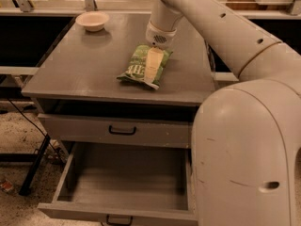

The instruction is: Place green jalapeno chip bag into middle drawer

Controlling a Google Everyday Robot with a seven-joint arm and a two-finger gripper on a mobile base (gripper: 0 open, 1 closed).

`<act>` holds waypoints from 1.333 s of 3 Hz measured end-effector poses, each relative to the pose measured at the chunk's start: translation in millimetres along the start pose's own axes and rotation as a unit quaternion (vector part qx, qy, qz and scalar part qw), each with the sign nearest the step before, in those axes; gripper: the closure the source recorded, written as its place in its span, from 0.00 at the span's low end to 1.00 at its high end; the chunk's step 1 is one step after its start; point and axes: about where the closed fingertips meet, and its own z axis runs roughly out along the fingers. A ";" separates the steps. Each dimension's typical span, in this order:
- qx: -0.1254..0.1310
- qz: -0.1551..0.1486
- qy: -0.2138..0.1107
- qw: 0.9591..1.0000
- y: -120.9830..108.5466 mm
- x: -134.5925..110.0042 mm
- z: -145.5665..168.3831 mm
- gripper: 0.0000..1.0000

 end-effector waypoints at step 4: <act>0.000 0.000 0.000 1.000 0.0 0.0 0.1 0.66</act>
Offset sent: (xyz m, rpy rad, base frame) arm 0.0000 0.0000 0.0000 0.0000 0.0000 0.0000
